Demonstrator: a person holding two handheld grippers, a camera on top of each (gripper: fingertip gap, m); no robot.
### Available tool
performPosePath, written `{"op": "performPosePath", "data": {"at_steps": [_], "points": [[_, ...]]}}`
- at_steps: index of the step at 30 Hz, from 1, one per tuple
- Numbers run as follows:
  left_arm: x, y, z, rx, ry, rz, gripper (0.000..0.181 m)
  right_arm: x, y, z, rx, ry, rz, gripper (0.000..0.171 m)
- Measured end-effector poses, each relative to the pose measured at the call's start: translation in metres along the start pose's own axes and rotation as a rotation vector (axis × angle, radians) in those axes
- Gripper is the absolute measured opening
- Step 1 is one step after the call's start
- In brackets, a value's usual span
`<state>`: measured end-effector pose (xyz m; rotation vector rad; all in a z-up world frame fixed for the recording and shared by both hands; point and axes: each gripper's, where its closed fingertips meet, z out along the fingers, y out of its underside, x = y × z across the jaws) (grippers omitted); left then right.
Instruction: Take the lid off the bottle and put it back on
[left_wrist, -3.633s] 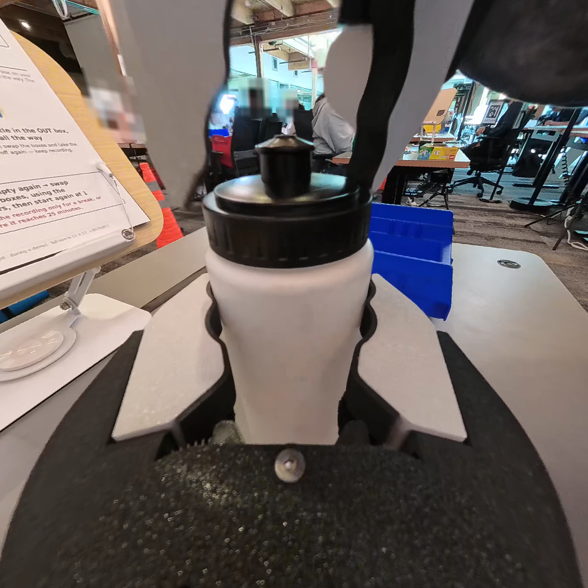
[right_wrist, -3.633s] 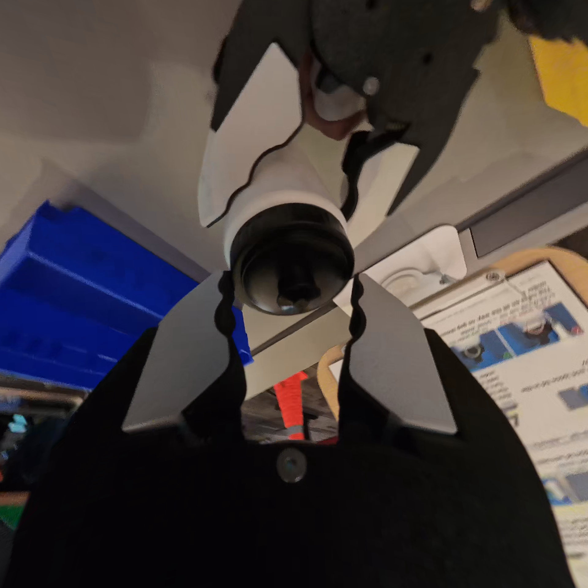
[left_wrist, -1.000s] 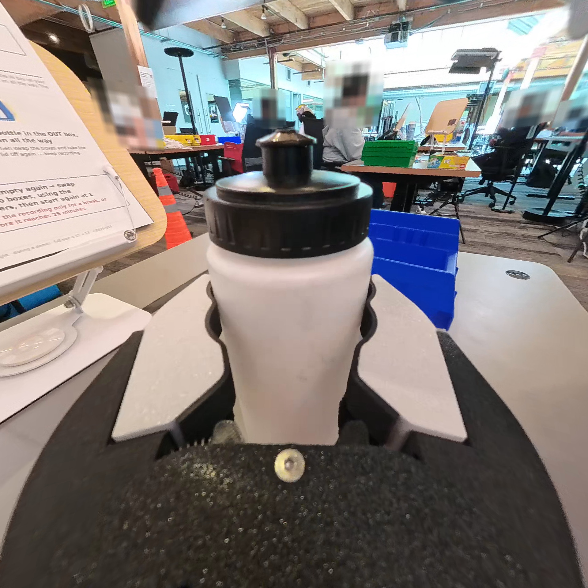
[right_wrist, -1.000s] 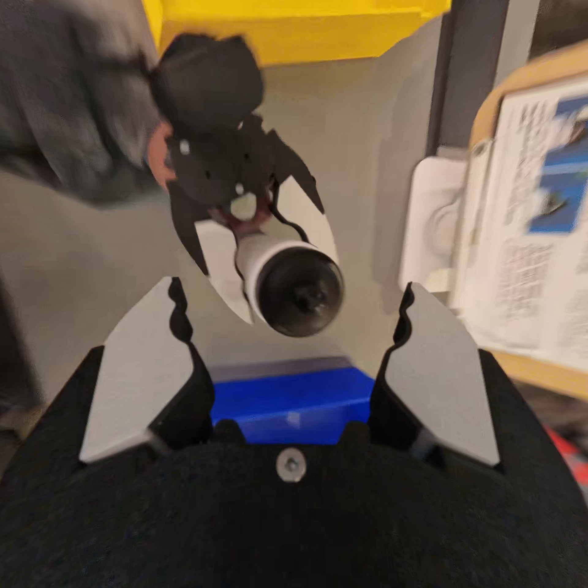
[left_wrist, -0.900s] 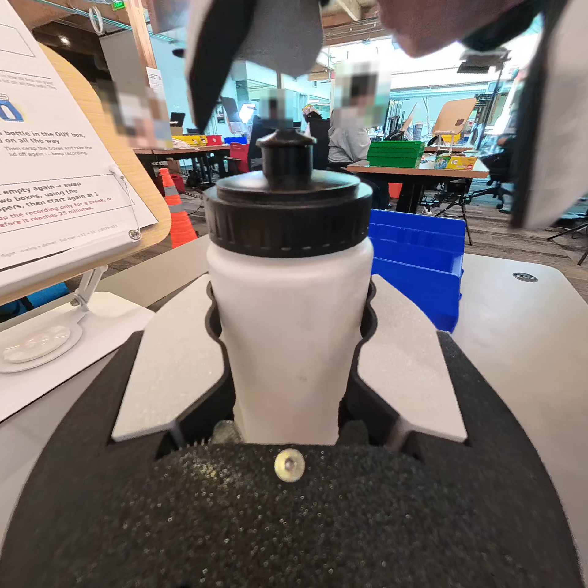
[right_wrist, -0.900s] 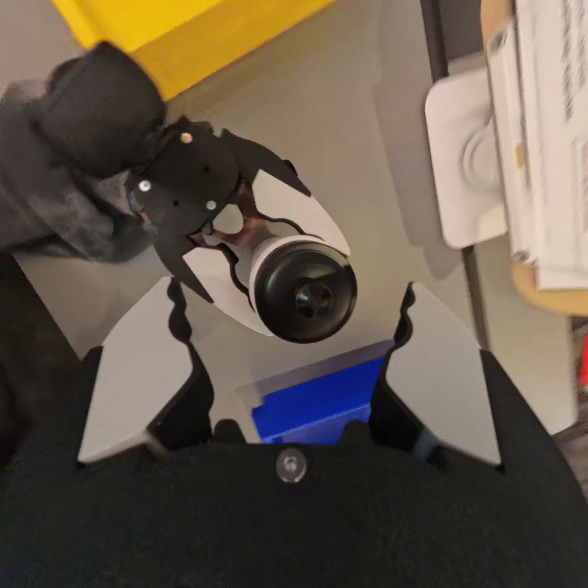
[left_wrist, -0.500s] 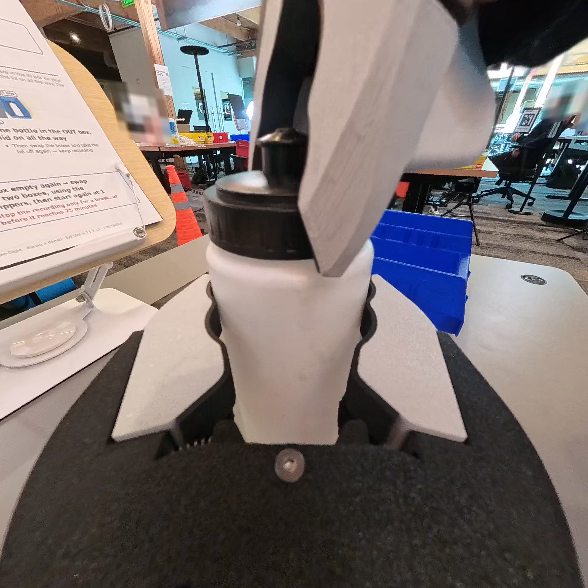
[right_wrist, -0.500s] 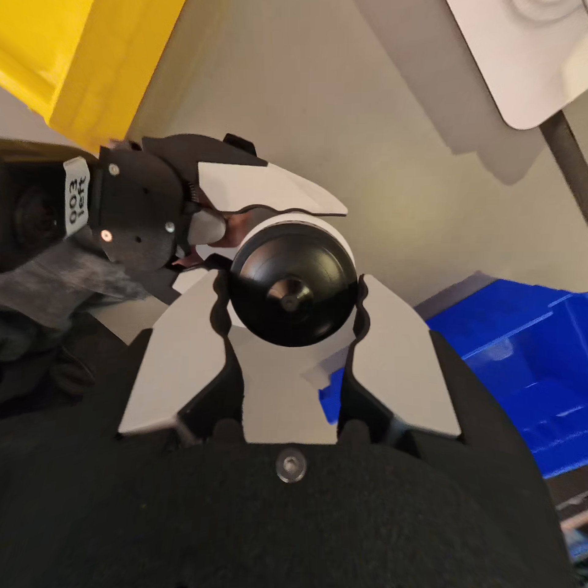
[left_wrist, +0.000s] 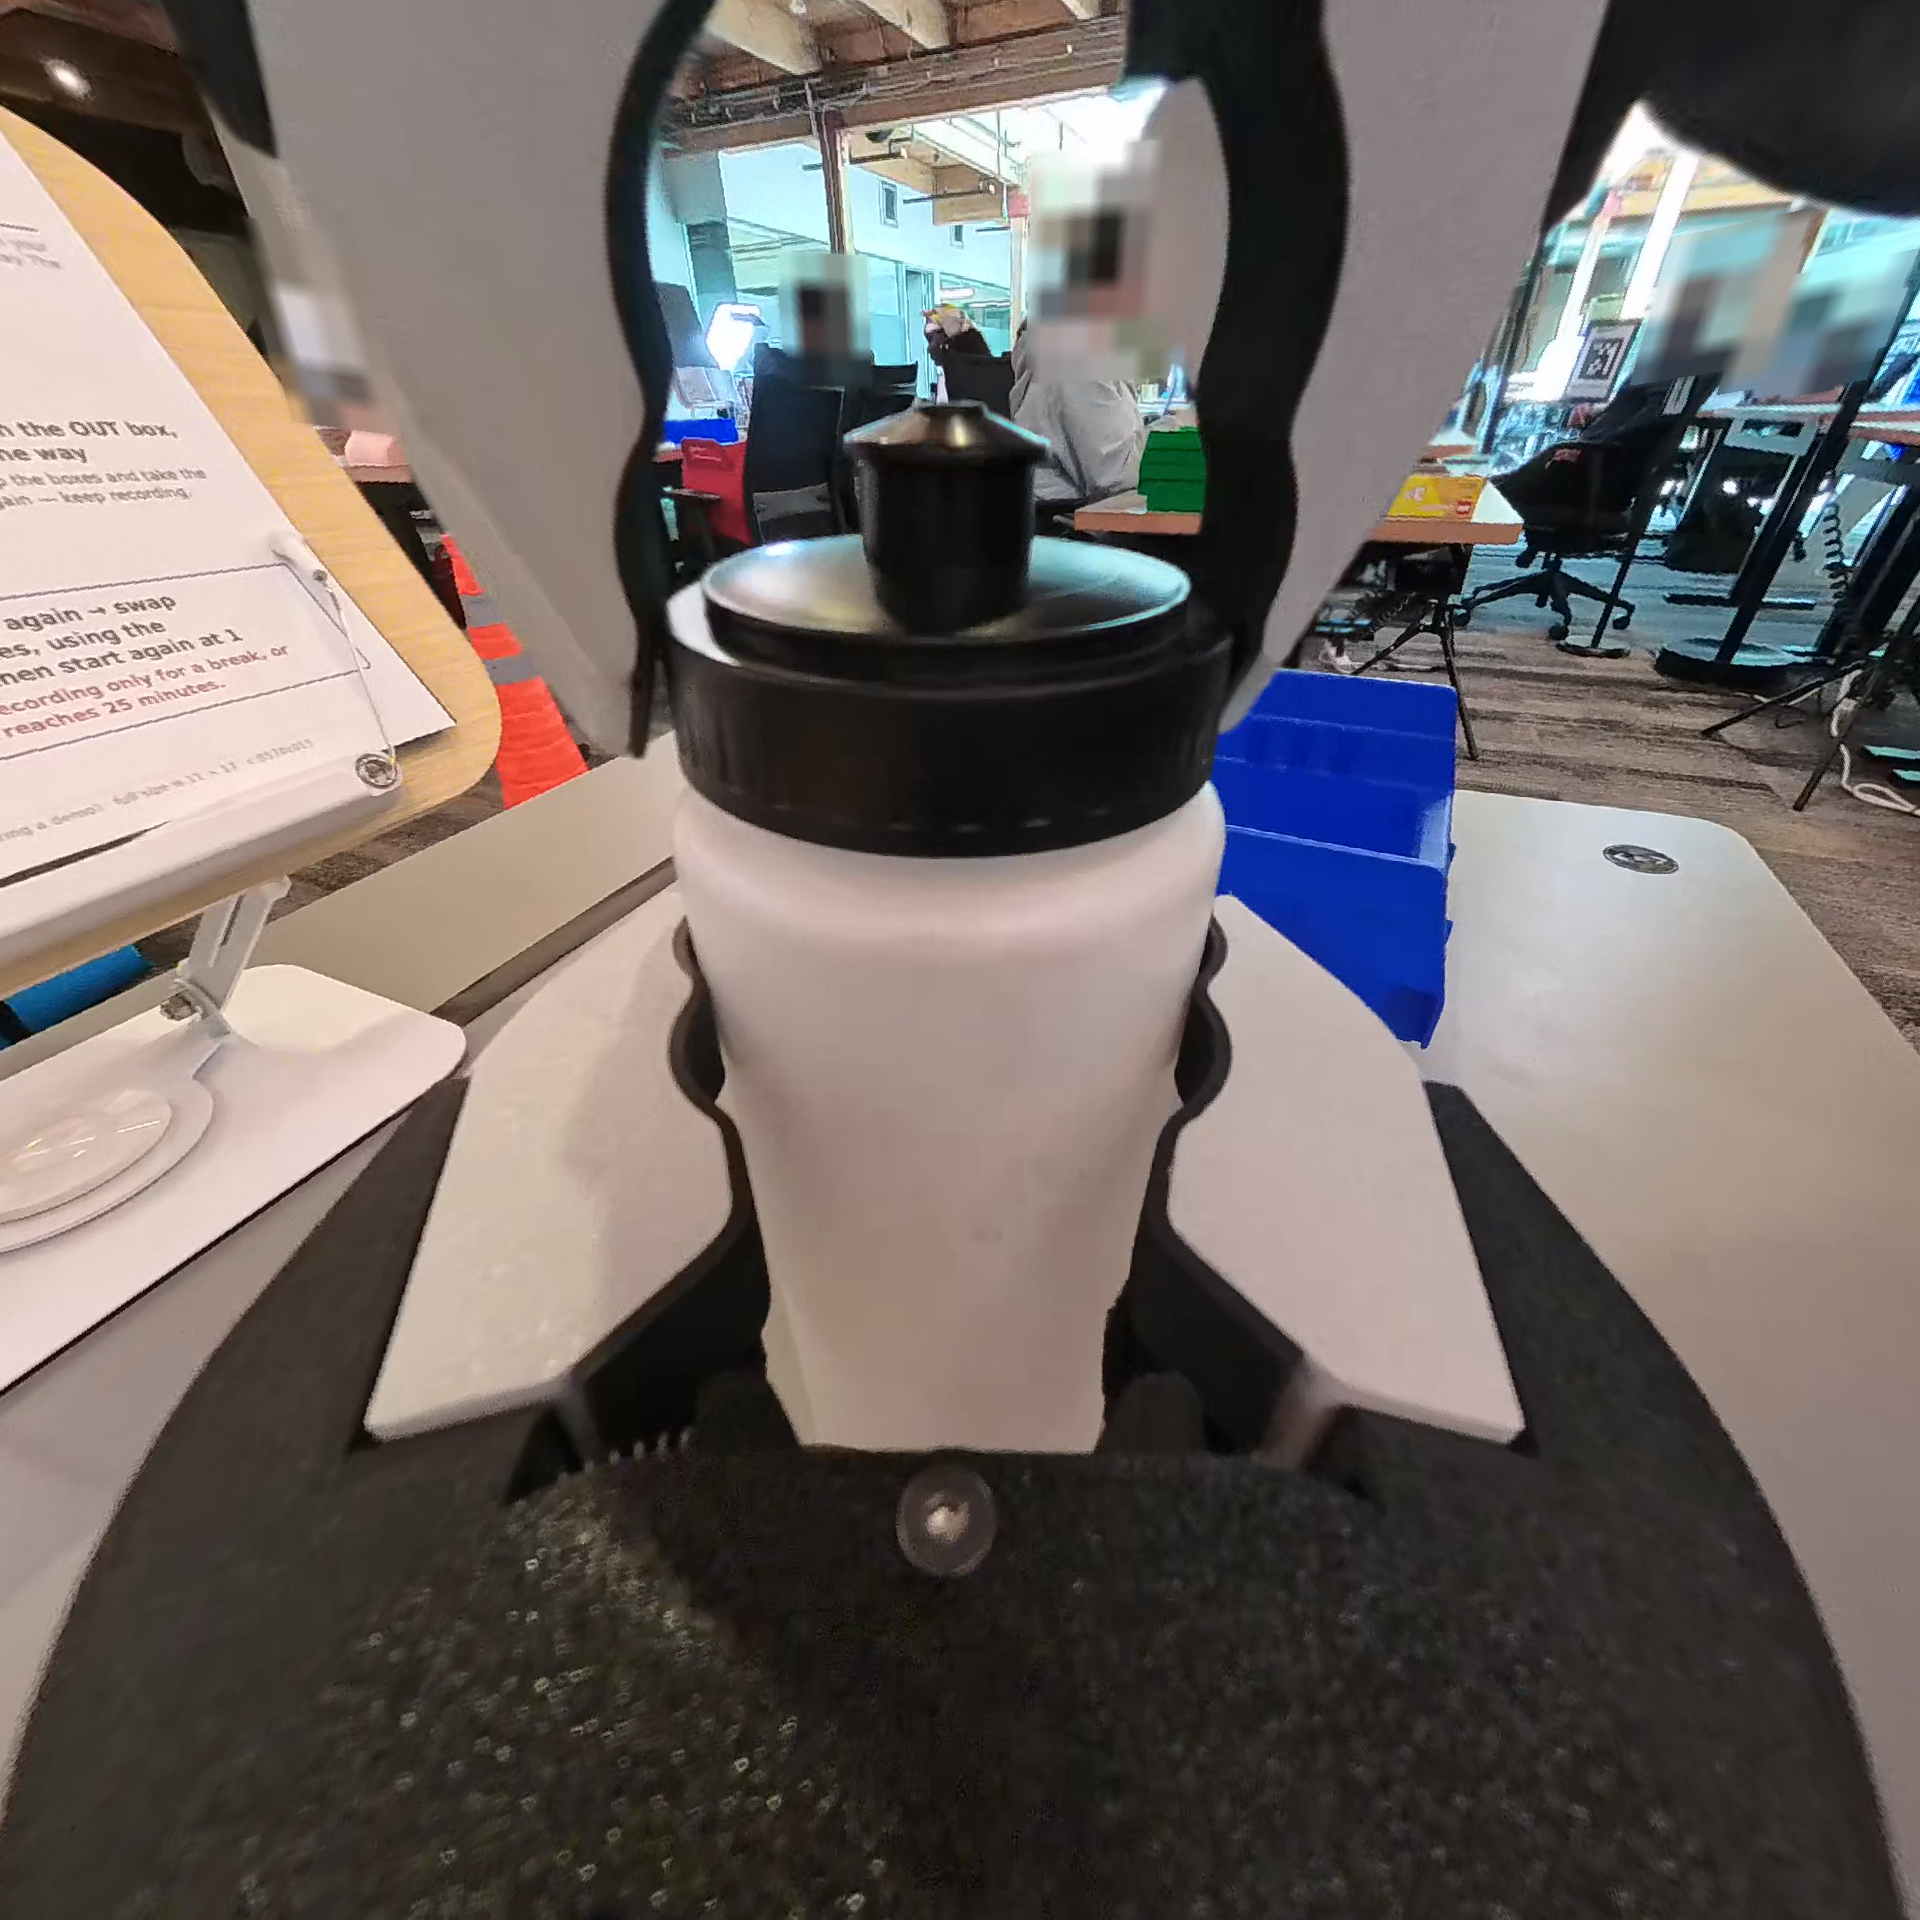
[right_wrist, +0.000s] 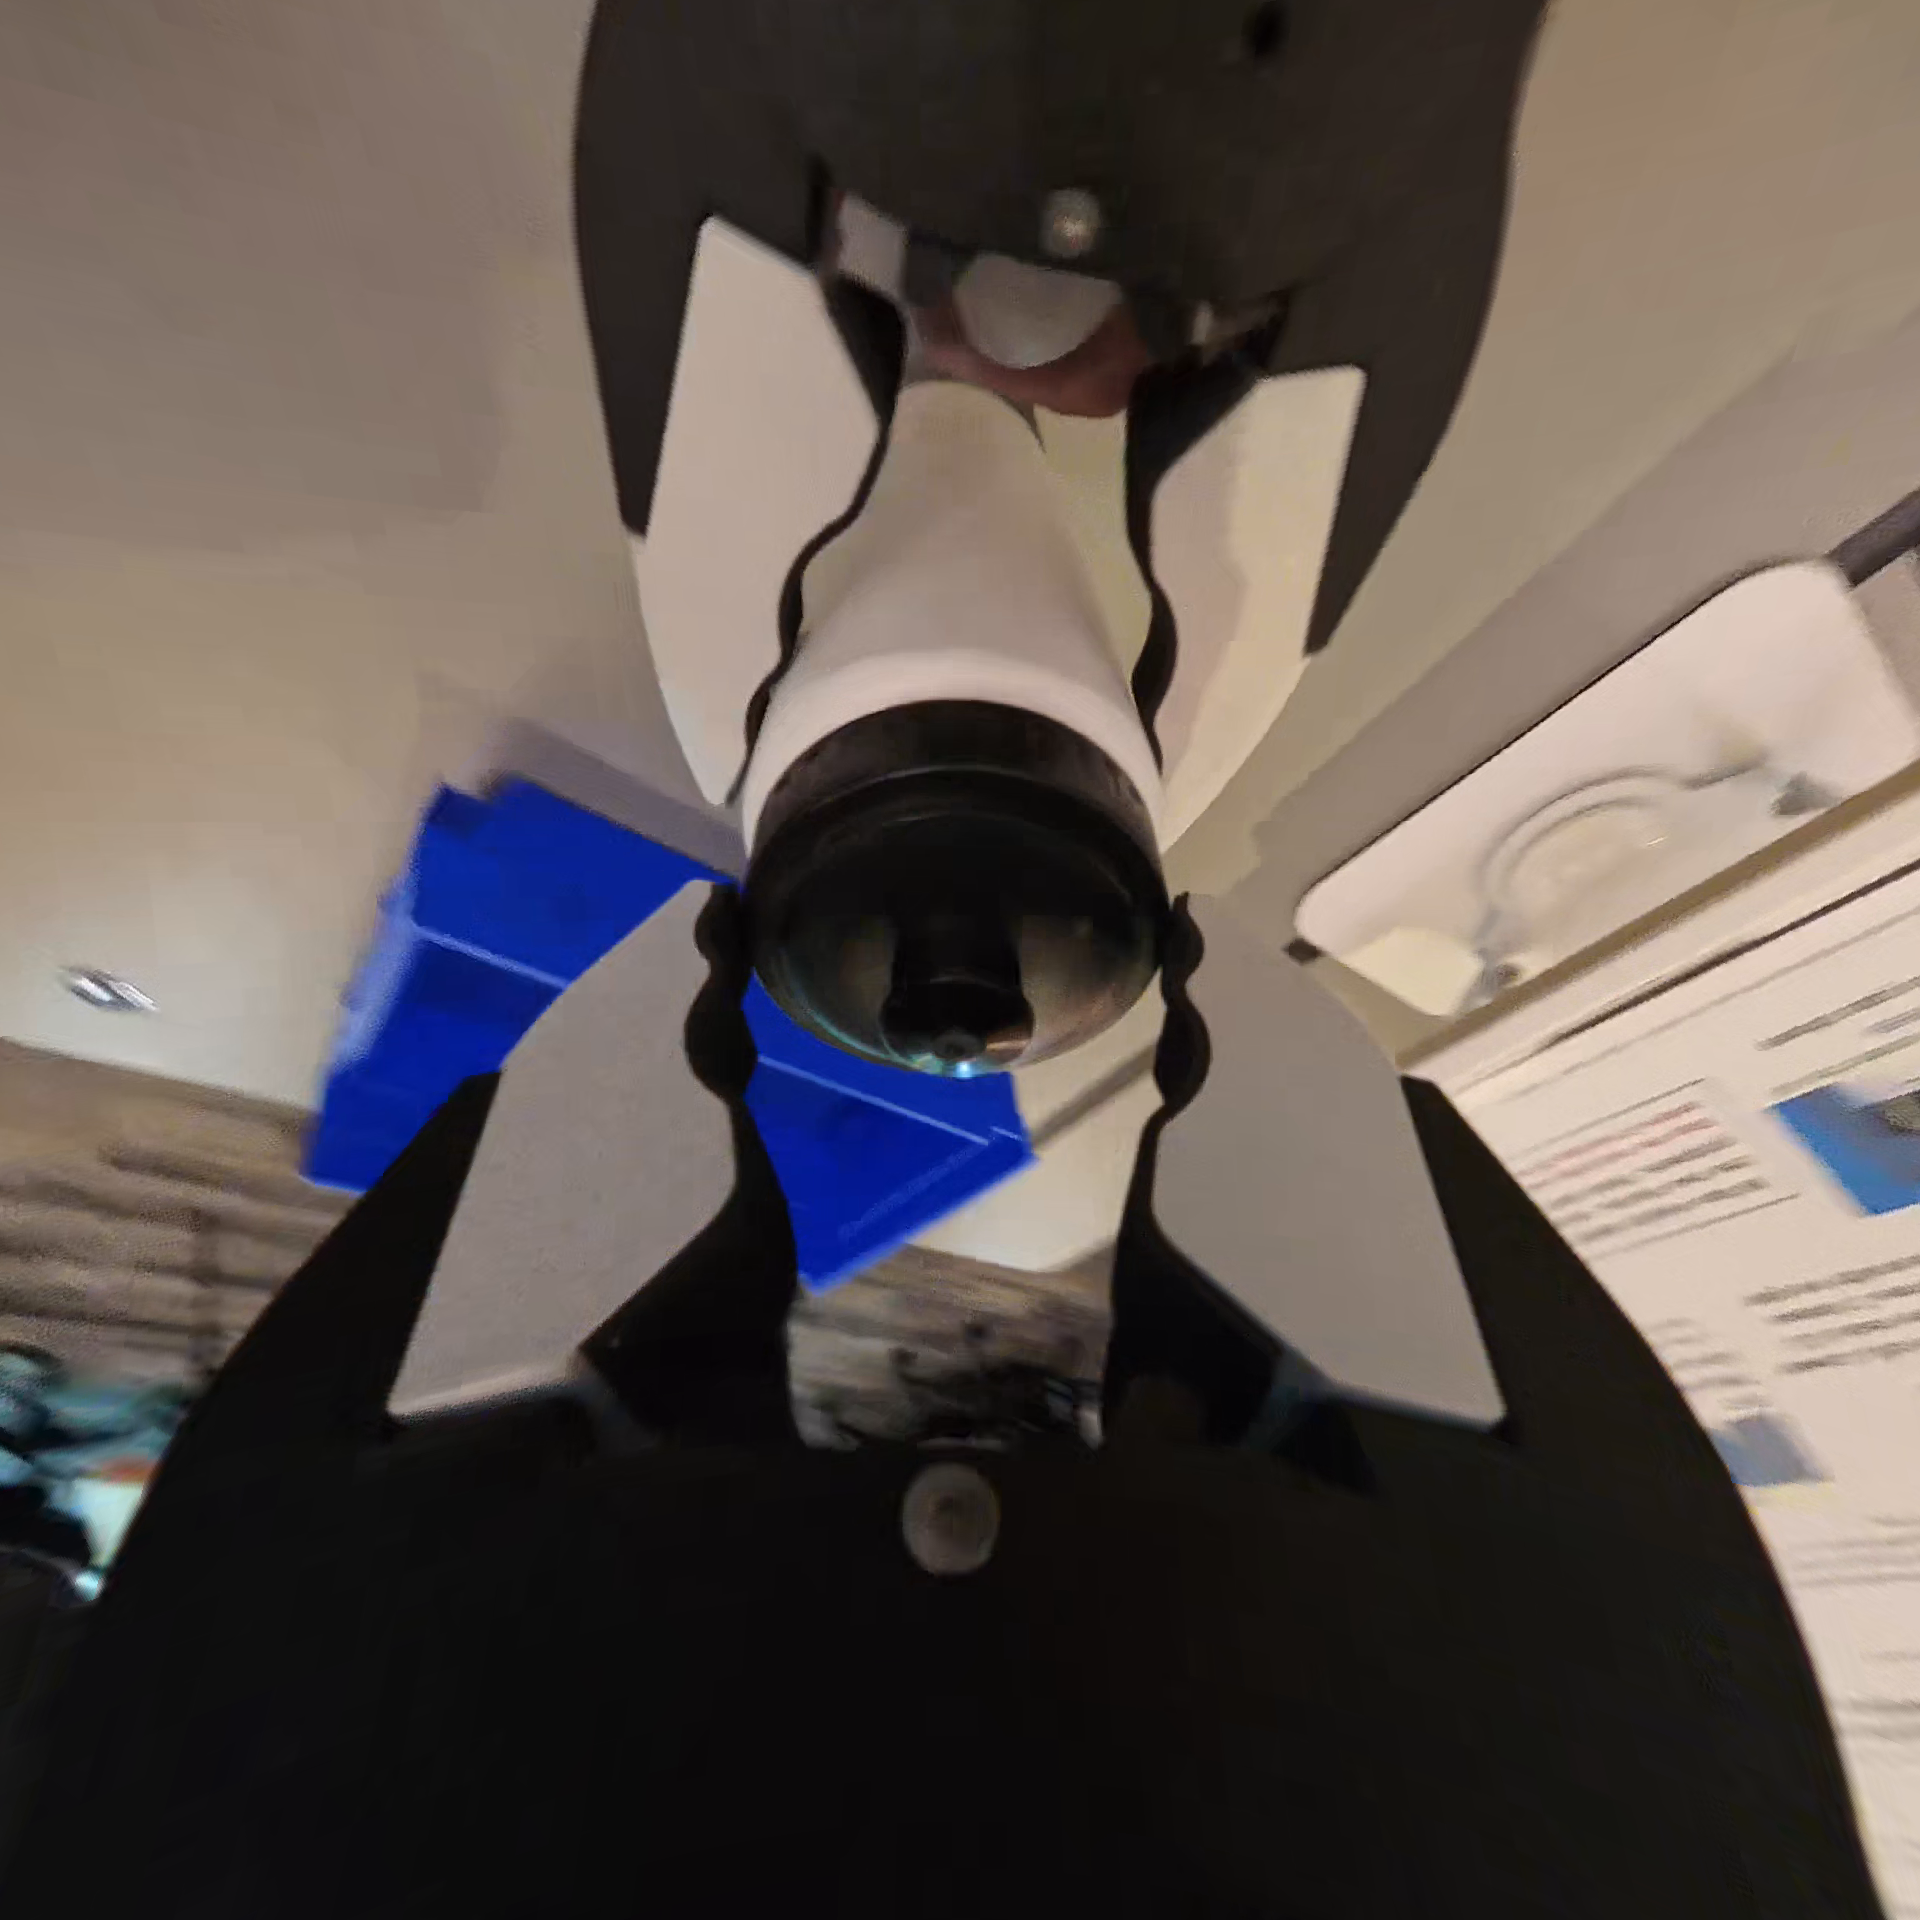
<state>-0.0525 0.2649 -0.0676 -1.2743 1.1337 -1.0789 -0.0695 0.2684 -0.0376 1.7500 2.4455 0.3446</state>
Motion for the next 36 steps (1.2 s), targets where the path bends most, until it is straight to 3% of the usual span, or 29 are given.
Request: {"op": "performPosePath", "data": {"at_steps": [9, 14, 19, 23, 26, 28, 31, 34, 36], "points": [[-0.001, 0.001, -0.001, 0.0, 0.018, -0.025, 0.086, 0.018, 0.001, -0.004, -0.271, 0.315, -0.754, 0.076], [-0.001, 0.001, -0.002, 0.003, 0.018, -0.025, 0.086, 0.02, 0.001, -0.008, -0.285, 0.433, -0.79, 0.075], [-0.001, 0.001, -0.001, 0.004, 0.01, -0.024, 0.086, 0.017, -0.002, -0.027, -0.06, 0.485, -0.41, 0.107], [-0.002, 0.001, 0.0, 0.007, -0.005, -0.023, 0.086, 0.012, -0.015, -0.036, 0.278, 0.353, 0.253, 0.124], [-0.002, 0.001, 0.002, 0.009, -0.018, -0.022, 0.086, 0.013, -0.025, -0.034, 0.491, 0.138, 0.762, 0.132], [-0.002, 0.001, 0.002, 0.009, -0.023, -0.021, 0.087, 0.016, -0.025, -0.031, 0.564, 0.077, 0.96, 0.131], [-0.002, 0.001, 0.002, 0.007, -0.025, -0.021, 0.086, 0.011, -0.009, -0.014, 0.454, 0.083, 1.11, 0.125], [-0.002, 0.001, 0.002, 0.006, -0.025, -0.021, 0.086, 0.003, 0.0, -0.007, 0.389, 0.041, 1.206, 0.094], [-0.002, 0.001, 0.003, 0.003, -0.027, -0.022, 0.087, 0.001, 0.001, -0.009, 0.387, 0.018, 1.218, 0.086]]}}
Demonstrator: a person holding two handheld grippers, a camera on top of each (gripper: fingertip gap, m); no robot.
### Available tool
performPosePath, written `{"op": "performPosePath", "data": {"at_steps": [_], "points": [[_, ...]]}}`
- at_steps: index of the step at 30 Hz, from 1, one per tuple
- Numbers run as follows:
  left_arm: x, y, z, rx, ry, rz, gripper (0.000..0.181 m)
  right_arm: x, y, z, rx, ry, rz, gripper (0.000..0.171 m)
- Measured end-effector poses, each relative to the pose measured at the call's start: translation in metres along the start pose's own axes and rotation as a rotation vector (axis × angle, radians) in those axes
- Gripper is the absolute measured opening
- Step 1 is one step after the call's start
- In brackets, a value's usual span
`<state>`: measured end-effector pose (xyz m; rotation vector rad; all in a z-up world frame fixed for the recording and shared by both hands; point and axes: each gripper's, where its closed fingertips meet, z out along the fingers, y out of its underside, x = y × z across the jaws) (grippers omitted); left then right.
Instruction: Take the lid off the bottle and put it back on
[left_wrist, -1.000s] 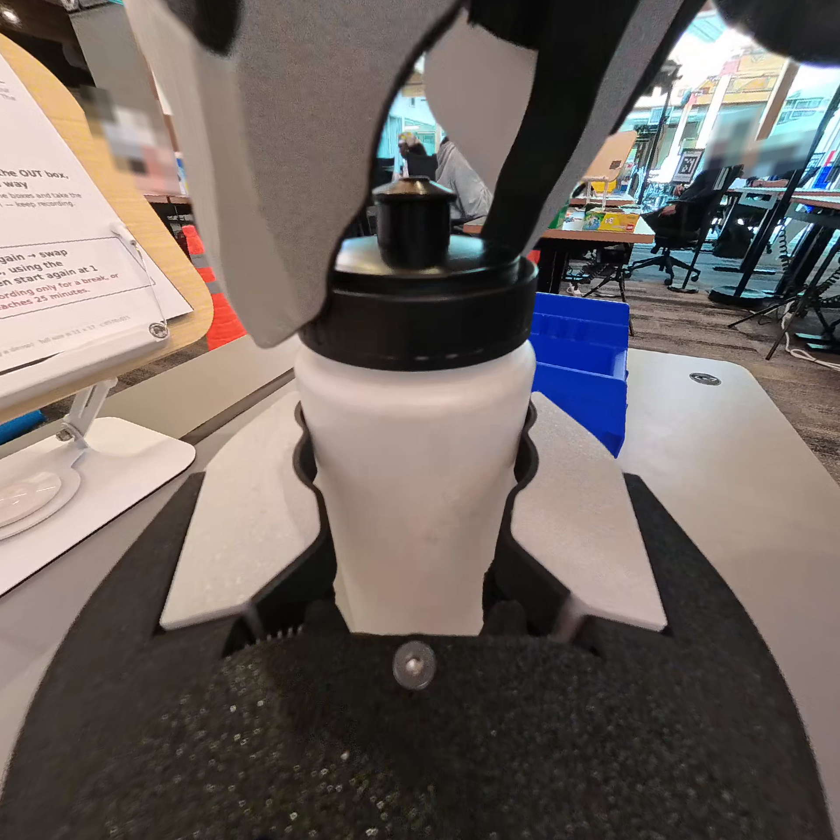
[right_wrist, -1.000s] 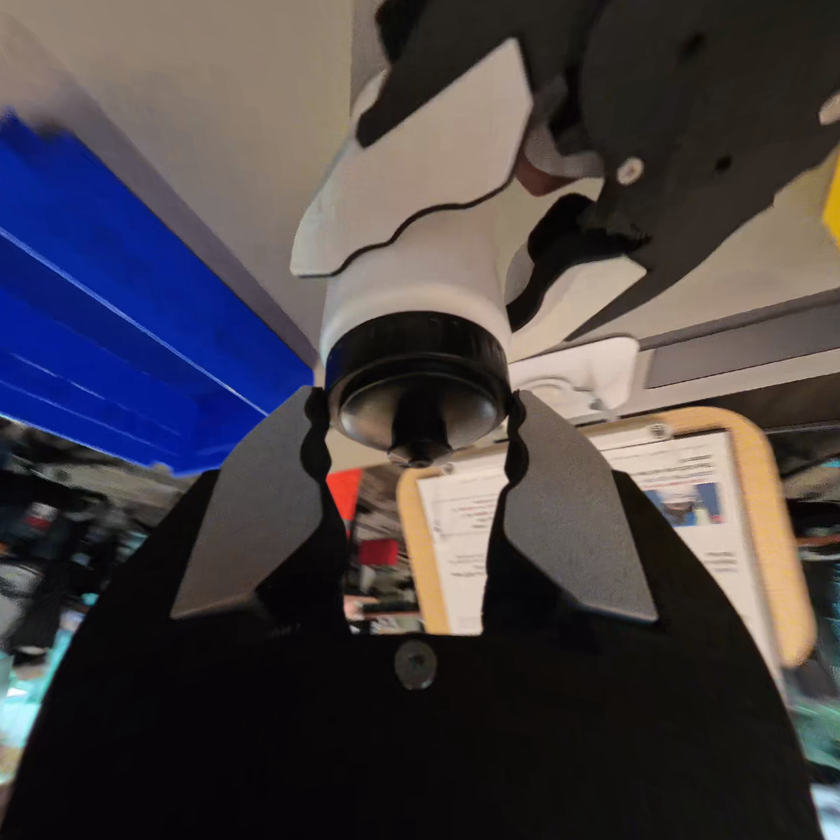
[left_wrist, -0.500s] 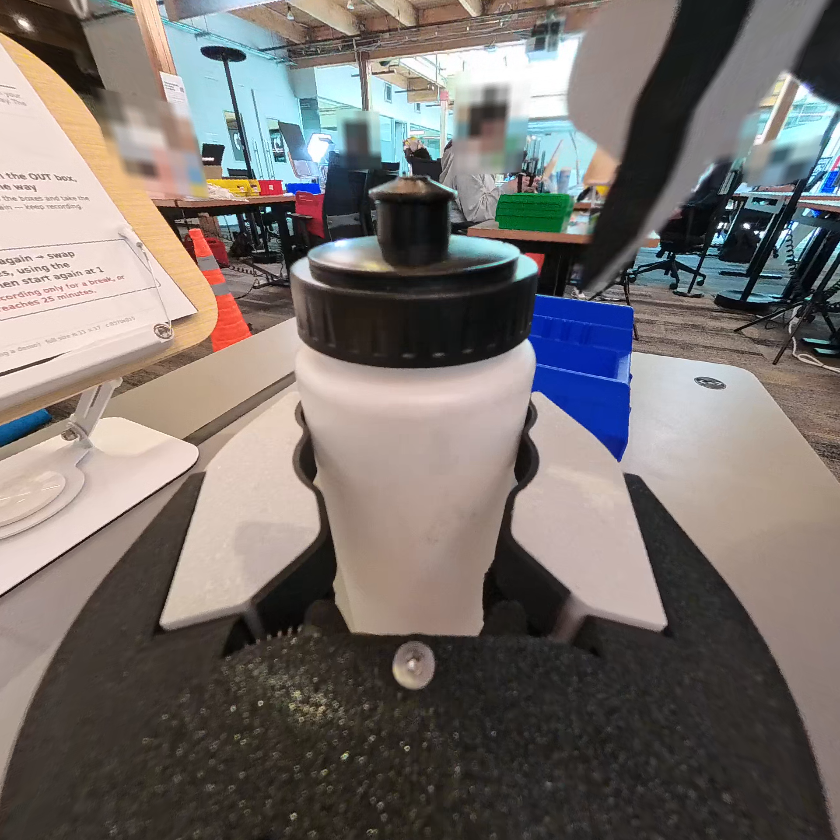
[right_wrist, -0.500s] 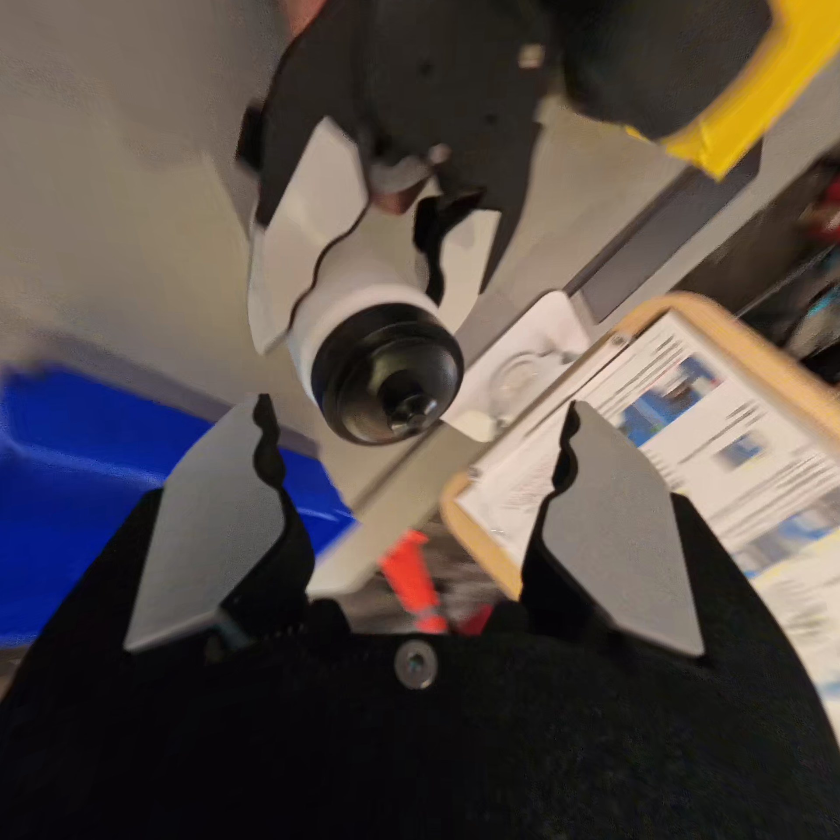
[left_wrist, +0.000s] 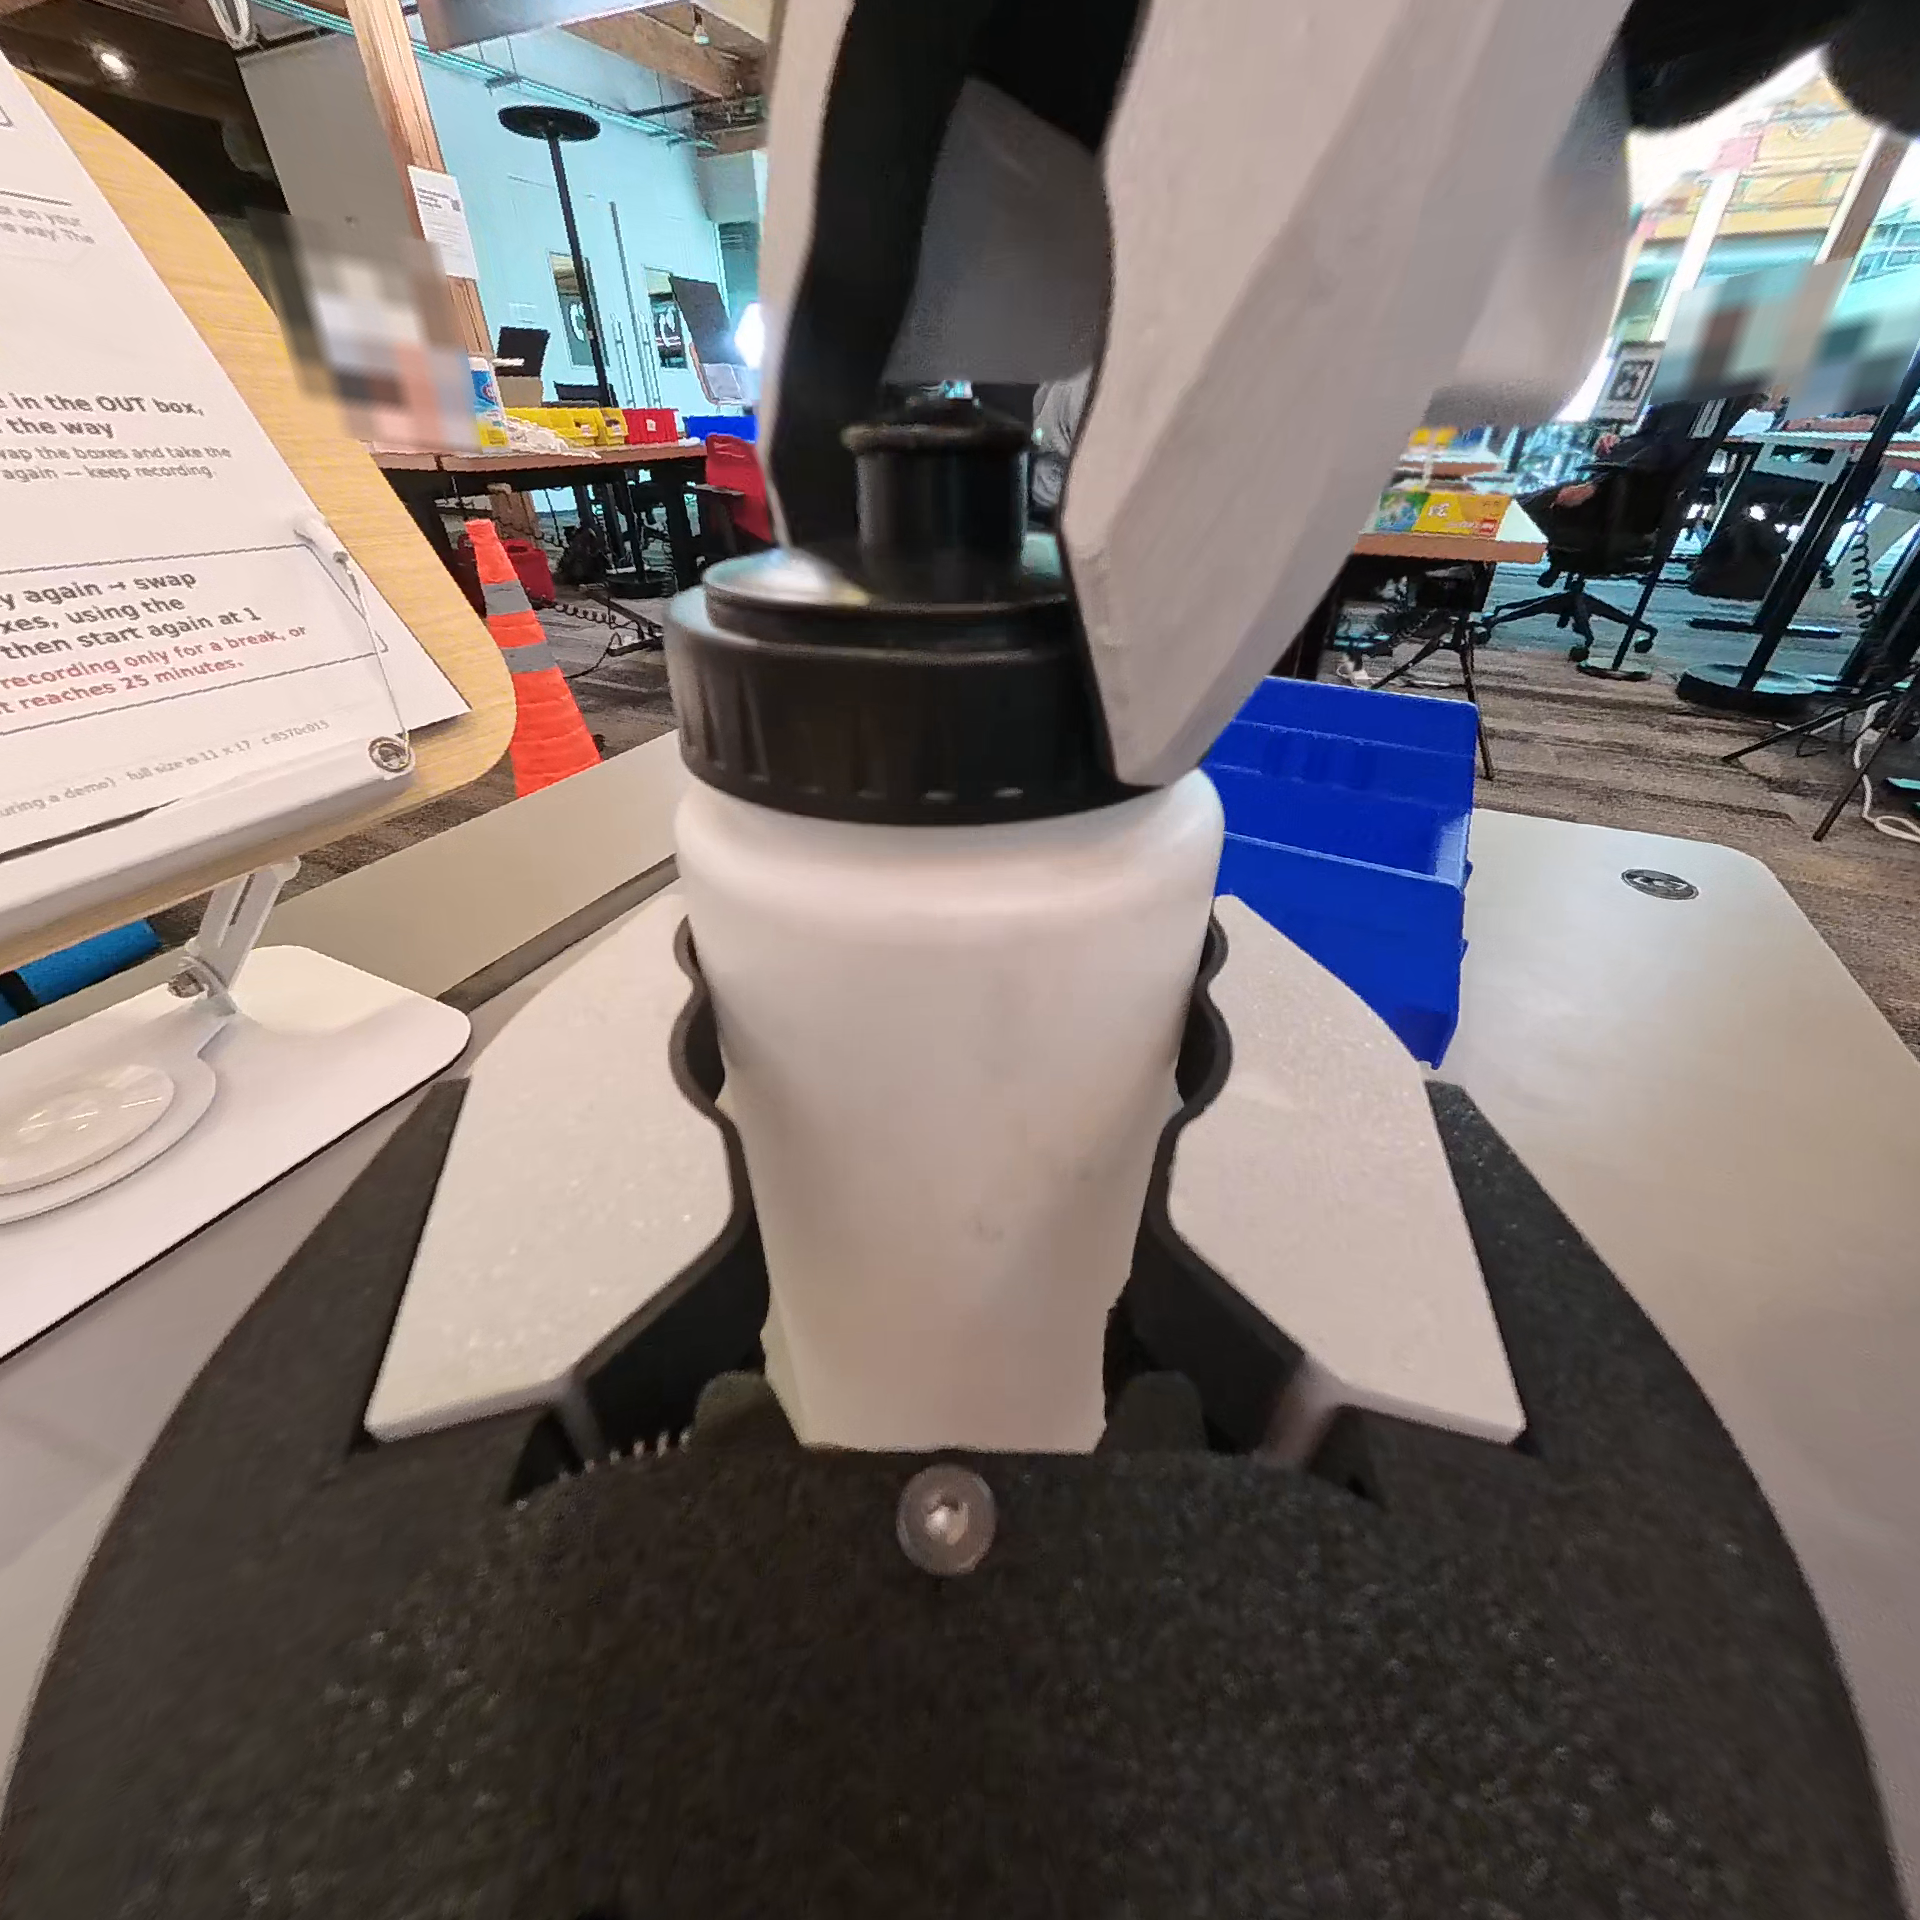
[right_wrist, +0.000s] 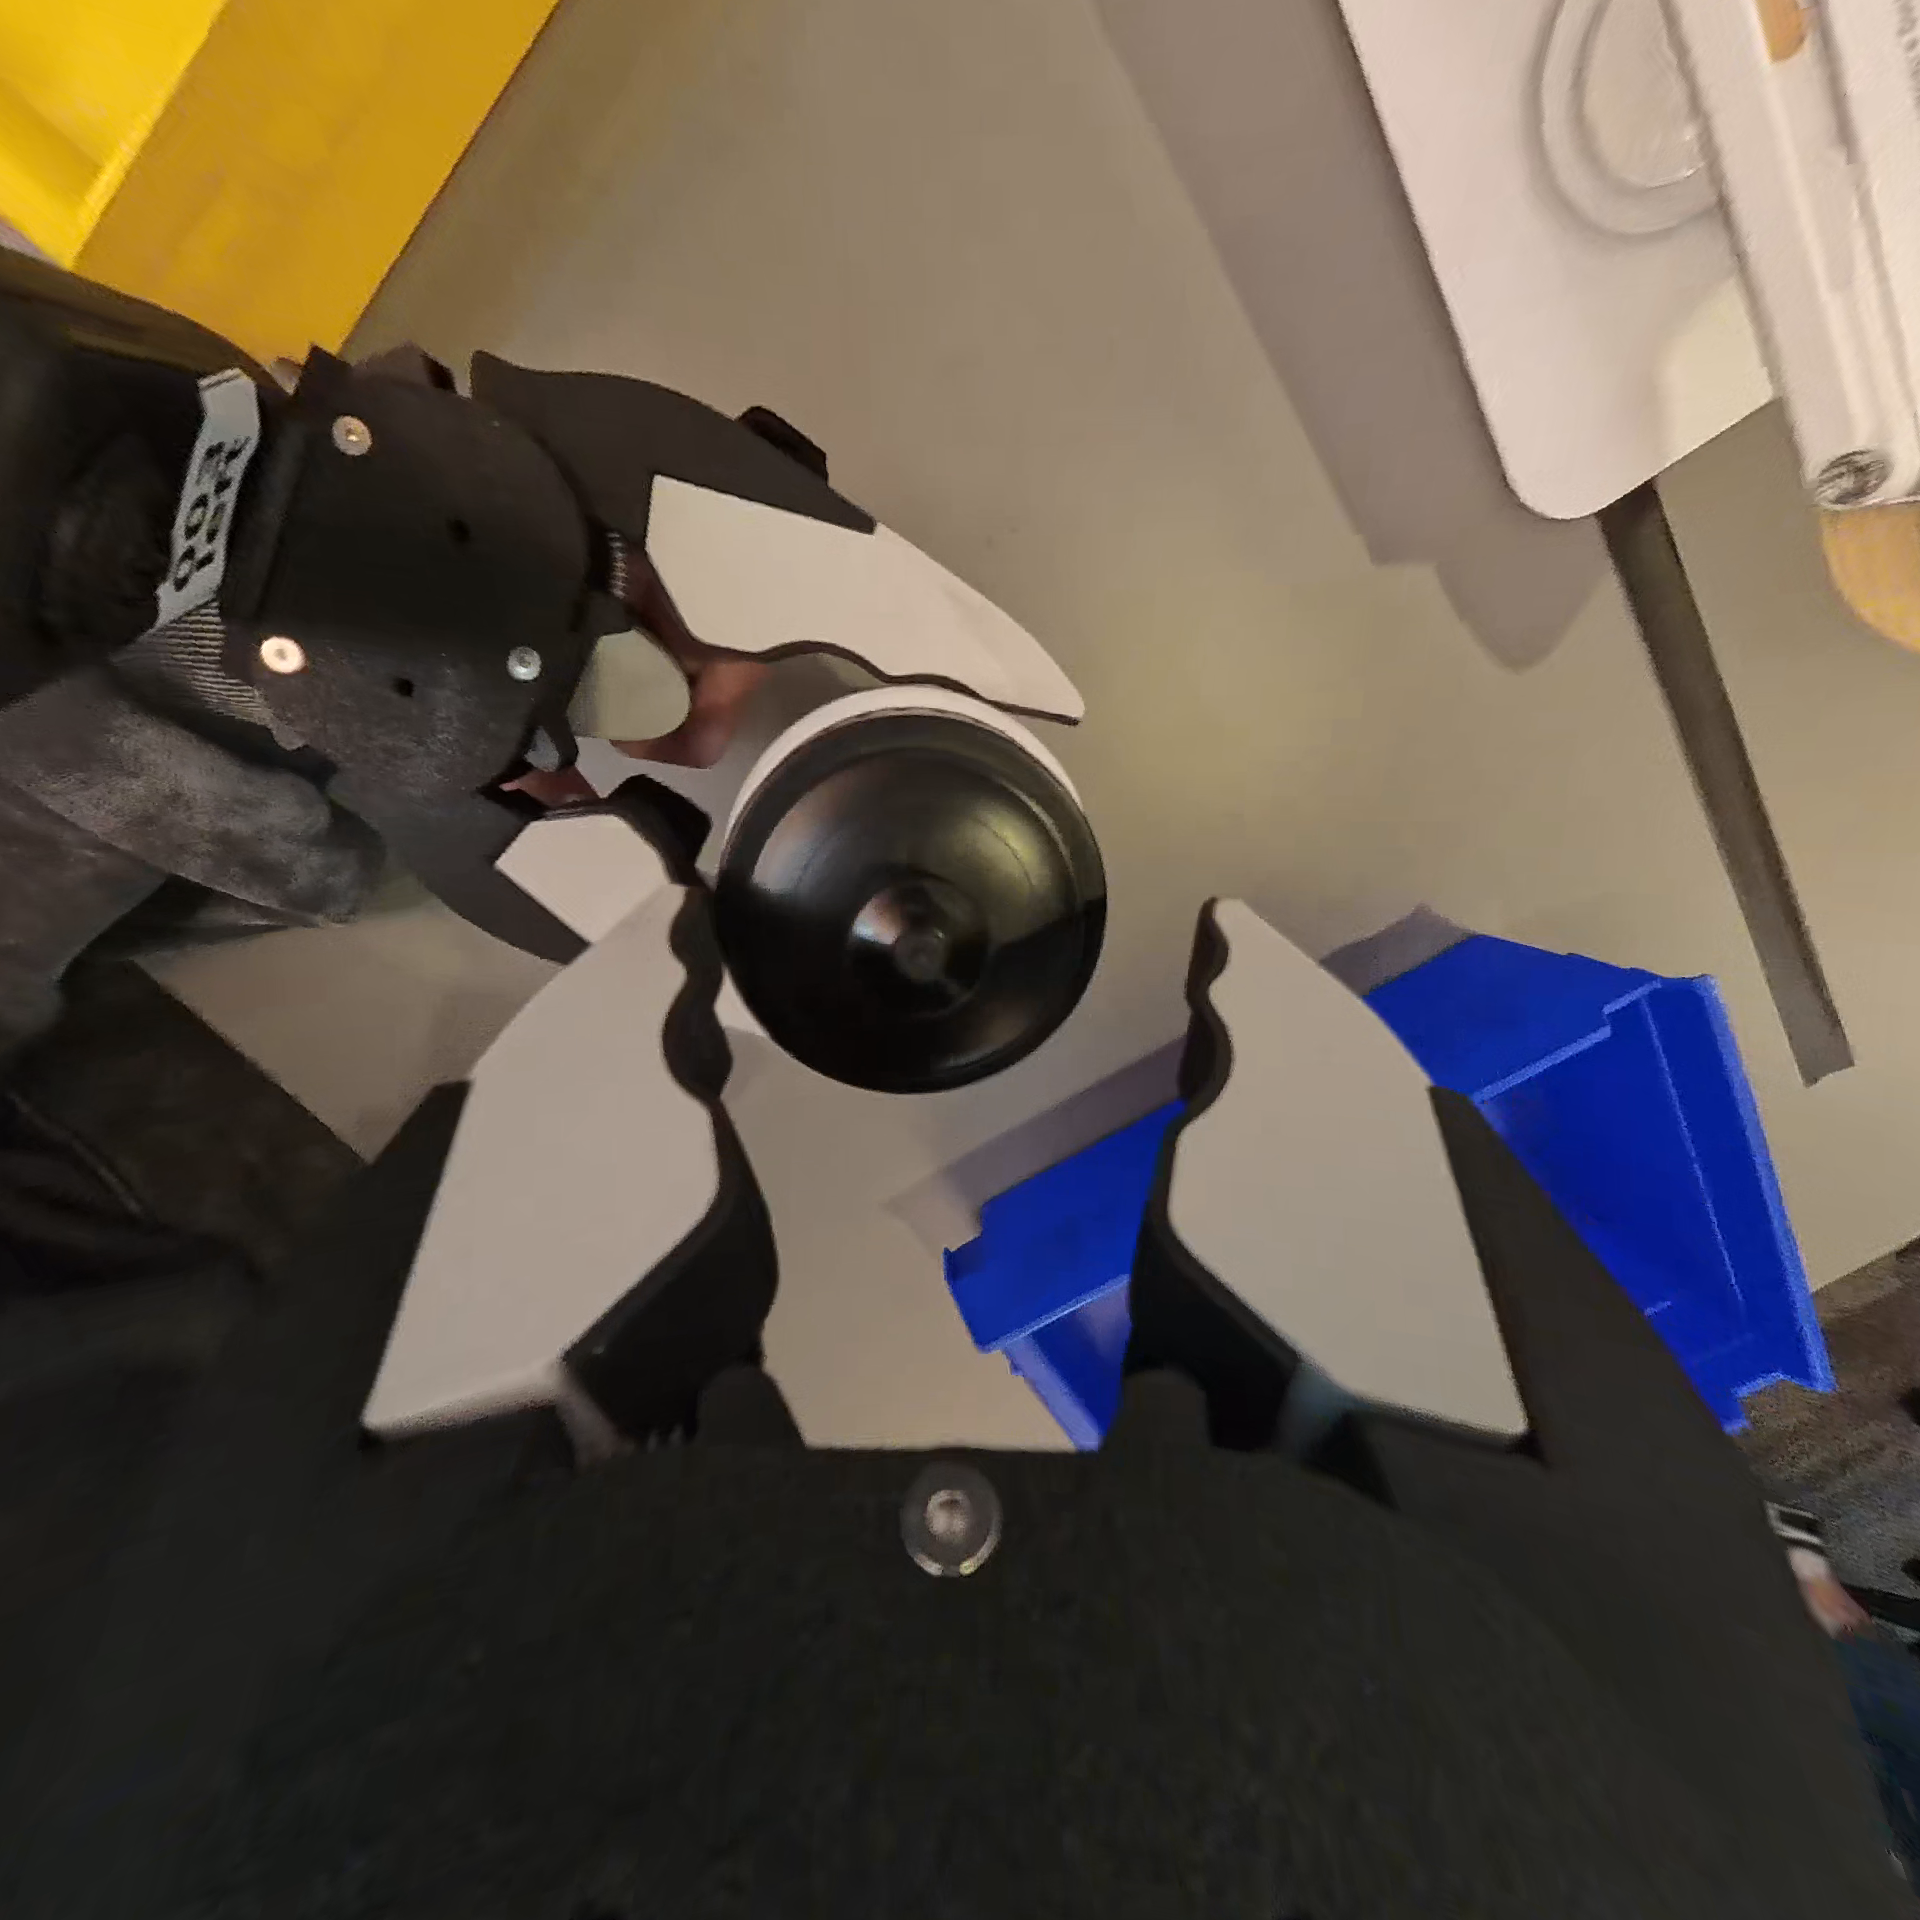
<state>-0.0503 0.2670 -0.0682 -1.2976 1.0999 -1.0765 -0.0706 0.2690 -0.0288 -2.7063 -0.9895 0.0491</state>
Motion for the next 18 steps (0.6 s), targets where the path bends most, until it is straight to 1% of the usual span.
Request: {"op": "performPosePath", "data": {"at_steps": [1, 3, 6, 11, 16, 18], "points": [[0.0001, 0.0, 0.0004, 0.0, -0.001, 0.0, 0.086, -0.0066, 0.0013, -0.0006, -0.014, -0.049, 0.012, 0.071], [0.0002, 0.0, 0.0, 0.0, 0.001, 0.0, 0.086, -0.0077, 0.0022, -0.0004, -0.029, -0.042, 0.012, 0.07], [0.0004, 0.0001, -0.0011, -0.004, 0.007, 0.002, 0.086, -0.0085, 0.0024, -0.0009, -0.071, -0.024, -0.093, 0.07], [0.0013, 0.0002, -0.0015, -0.007, 0.02, 0.001, 0.086, -0.0074, 0.0037, -0.0022, -0.168, -0.044, -0.434, 0.07], [0.002, 0.0004, -0.0016, -0.009, 0.031, -0.003, 0.086, -0.0043, 0.0026, -0.0046, -0.239, 0.023, -0.871, 0.068], [0.002, 0.0004, -0.0017, -0.009, 0.032, -0.003, 0.086, -0.0032, 0.0018, -0.0051, -0.281, 0.063, -1.015, 0.068]]}}
